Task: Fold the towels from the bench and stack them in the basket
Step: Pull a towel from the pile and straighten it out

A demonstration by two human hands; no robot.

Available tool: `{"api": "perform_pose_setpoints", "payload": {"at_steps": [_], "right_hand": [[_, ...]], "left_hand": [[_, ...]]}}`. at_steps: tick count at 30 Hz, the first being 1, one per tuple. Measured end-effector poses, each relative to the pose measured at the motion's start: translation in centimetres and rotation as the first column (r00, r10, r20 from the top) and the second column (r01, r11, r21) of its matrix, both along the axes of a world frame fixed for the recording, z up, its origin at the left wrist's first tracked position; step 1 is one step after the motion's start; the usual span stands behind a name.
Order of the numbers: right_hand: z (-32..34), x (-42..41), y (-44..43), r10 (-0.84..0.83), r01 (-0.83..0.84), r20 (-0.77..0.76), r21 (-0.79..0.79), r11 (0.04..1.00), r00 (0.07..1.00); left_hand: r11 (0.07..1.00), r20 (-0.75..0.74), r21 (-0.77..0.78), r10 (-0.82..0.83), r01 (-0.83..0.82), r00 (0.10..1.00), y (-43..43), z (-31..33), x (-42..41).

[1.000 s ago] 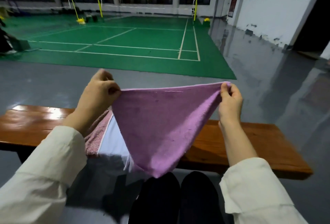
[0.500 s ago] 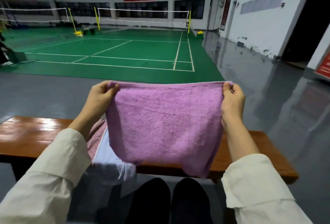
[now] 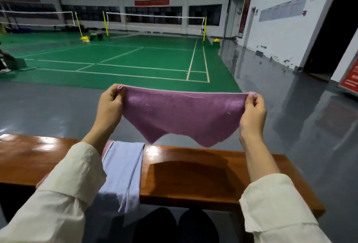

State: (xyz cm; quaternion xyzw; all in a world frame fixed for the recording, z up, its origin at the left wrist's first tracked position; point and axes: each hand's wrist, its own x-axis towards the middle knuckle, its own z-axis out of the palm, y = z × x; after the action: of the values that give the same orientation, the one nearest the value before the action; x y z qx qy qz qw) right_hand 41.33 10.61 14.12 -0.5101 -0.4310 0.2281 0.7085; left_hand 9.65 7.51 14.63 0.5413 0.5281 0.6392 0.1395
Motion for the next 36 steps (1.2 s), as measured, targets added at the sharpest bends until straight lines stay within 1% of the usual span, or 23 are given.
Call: {"api": "perform_pose_setpoints", "payload": {"at_steps": [2, 5, 8, 10, 12, 13, 15, 18, 19, 21, 22, 23, 24, 25, 26, 27, 29, 31, 33, 34, 36], "right_hand": [[-2.8, 0.3, -0.5, -0.036, 0.036, -0.004, -0.035, 0.999, 0.999], [-9.0, 0.5, -1.8, -0.071, 0.070, -0.013, -0.099, 0.993, 0.997], [-15.6, 0.7, -3.3, -0.081, 0.072, -0.036, -0.217, 0.974, 0.996], [-19.3, 0.9, -4.4, -0.078, 0.063, -0.039, -0.295, 0.953, 0.996], [-21.8, 0.8, -5.2, -0.045, 0.030, -0.035, -0.352, 0.936, 0.998], [-22.5, 0.8, -5.5, -0.028, 0.010, -0.041, -0.375, 0.927, 0.999], [-23.2, 0.6, -5.6, -0.004, -0.008, -0.029, -0.402, 0.916, 1.000], [-22.9, -0.5, -5.2, 0.027, 0.018, 0.122, -0.356, 0.934, 0.992], [-22.6, -1.5, -5.0, 0.060, -0.006, 0.159, -0.320, 0.947, 0.985], [-21.8, -4.3, -4.8, 0.225, -0.166, 0.203, -0.274, 0.947, 0.953], [-21.4, -6.2, -4.8, 0.342, -0.277, 0.224, -0.275, 0.921, 0.913], [-21.2, -8.3, -5.0, 0.471, -0.400, 0.233, -0.294, 0.868, 0.851], [-21.3, -10.2, -5.1, 0.598, -0.514, 0.207, -0.346, 0.785, 0.774], [-21.6, -11.9, -5.1, 0.700, -0.601, 0.151, -0.406, 0.688, 0.699], [-22.1, -13.1, -4.9, 0.756, -0.645, 0.105, -0.455, 0.614, 0.646], [-22.7, -14.1, -4.3, 0.784, -0.665, 0.077, -0.482, 0.570, 0.616], [-23.7, -15.1, -2.8, 0.796, -0.675, 0.068, -0.489, 0.552, 0.601], [-24.2, -15.6, -1.0, 0.766, -0.649, 0.102, -0.469, 0.599, 0.634], [-24.3, -16.1, 0.6, 0.727, -0.633, 0.099, -0.423, 0.649, 0.679], [-24.3, -16.4, 1.3, 0.725, -0.639, 0.090, -0.409, 0.652, 0.683], [-24.4, -17.1, 2.8, 0.745, -0.648, 0.107, -0.423, 0.633, 0.658]], "left_hand": [[0.999, -0.015, -0.046, -0.022, 0.021, 1.000, -0.9, -3.0, 0.2], [0.989, -0.047, -0.146, -0.039, 0.032, 0.998, -3.0, -9.4, 0.3], [0.962, -0.098, -0.273, -0.051, 0.023, 0.994, -5.1, -16.1, 0.4], [0.933, -0.048, -0.360, -0.039, 0.019, 0.998, -5.9, -19.7, 0.4], [0.903, 0.013, -0.428, -0.027, 0.030, 1.000, -6.3, -22.0, 0.5], [0.892, 0.009, -0.451, -0.035, 0.035, 0.999, -6.4, -22.7, 0.6], [0.877, -0.047, -0.478, -0.078, 0.046, 0.996, -6.3, -23.7, 0.7], [0.860, -0.074, -0.506, -0.117, 0.064, 0.990, -5.9, -23.6, 0.9], [0.864, -0.066, -0.499, -0.120, 0.071, 0.991, -5.6, -23.4, 1.0], [0.876, -0.031, -0.470, -0.134, 0.104, 0.990, -5.0, -22.5, 1.7], [0.881, 0.003, -0.456, -0.143, 0.129, 0.990, -4.7, -22.2, 2.0], [0.882, 0.039, -0.448, -0.147, 0.149, 0.988, -4.4, -22.0, 2.4], [0.880, 0.070, -0.446, -0.148, 0.164, 0.987, -4.1, -21.9, 2.6], [0.878, 0.090, -0.445, -0.152, 0.177, 0.984, -3.9, -21.9, 2.8], [0.877, 0.103, -0.442, -0.162, 0.191, 0.981, -3.7, -21.9, 3.0], [0.874, 0.115, -0.440, -0.171, 0.204, 0.979, -3.5, -21.9, 3.1], [0.865, 0.132, -0.455, -0.170, 0.212, 0.977, -2.7, -22.2, 2.7], [0.858, 0.111, -0.485, -0.133, 0.170, 0.985, -1.6, -22.8, 1.7], [0.851, 0.047, -0.519, -0.058, 0.074, 0.997, -0.4, -23.4, 0.5], [0.846, -0.010, -0.533, -0.010, 0.003, 1.000, 0.4, -23.7, 0.0], [0.822, -0.138, -0.553, 0.072, -0.137, 0.988, 1.9, -24.4, -0.7]]}}
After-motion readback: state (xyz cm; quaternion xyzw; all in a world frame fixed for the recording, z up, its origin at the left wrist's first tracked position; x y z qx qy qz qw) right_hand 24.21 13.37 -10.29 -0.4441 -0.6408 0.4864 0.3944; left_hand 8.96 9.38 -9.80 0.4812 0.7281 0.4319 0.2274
